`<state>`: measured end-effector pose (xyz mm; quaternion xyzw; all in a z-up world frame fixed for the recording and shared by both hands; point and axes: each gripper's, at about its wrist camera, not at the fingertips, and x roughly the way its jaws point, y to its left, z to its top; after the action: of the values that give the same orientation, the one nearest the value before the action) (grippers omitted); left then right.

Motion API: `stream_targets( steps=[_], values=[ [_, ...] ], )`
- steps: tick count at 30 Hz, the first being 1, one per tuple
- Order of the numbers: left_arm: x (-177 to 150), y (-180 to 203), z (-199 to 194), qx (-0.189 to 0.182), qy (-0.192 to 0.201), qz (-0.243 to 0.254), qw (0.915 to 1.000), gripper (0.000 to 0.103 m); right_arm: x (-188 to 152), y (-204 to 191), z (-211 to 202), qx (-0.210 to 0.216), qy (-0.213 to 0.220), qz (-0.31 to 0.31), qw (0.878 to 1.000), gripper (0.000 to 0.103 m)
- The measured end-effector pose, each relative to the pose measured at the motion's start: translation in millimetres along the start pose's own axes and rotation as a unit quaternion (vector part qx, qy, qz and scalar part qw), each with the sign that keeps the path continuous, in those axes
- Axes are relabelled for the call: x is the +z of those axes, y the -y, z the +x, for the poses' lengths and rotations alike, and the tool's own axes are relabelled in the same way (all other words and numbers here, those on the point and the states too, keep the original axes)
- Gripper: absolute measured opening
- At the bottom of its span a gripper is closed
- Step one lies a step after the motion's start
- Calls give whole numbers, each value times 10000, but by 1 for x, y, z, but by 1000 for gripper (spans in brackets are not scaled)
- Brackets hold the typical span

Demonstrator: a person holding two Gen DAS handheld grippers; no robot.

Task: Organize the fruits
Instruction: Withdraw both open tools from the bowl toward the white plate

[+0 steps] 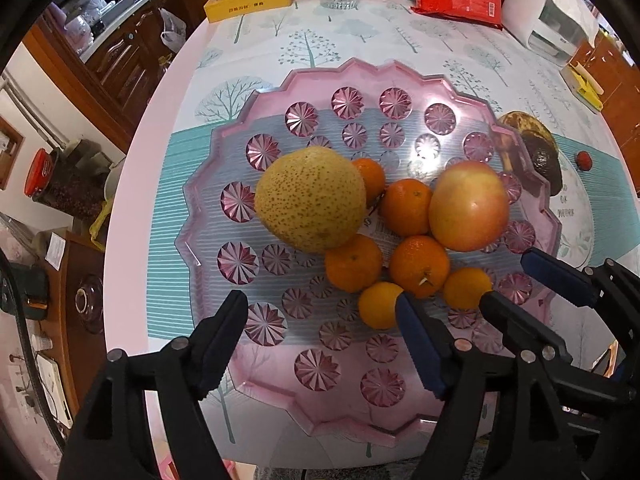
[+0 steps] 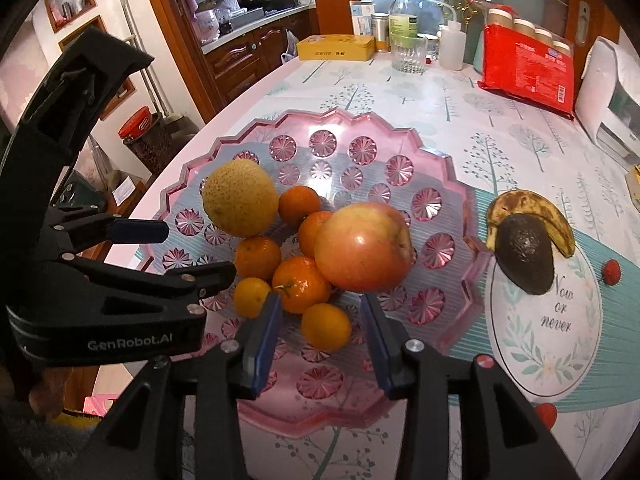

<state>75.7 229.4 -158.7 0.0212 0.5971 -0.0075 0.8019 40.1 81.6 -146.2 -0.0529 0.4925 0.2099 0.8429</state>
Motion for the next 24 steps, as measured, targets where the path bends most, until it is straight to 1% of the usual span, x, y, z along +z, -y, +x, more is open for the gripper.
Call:
stream_targets(
  steps=[9,19,22,24],
  values=[
    [-2,14,-17,19,220,96,9997,76,-7,7,-21,-117,233,96,9996,44],
    [2,34,-36,9,490,241,9985,76,-12,21,-49,-279,600,255,9975,44],
    [3,42,-44,22,637,301,9975,76,-13,27,-57,-346,685,318,9965,44],
    [4,47,-51,-38,777,310,9965,76,-15,31,-62,-395,728,375,9959,44]
  ],
)
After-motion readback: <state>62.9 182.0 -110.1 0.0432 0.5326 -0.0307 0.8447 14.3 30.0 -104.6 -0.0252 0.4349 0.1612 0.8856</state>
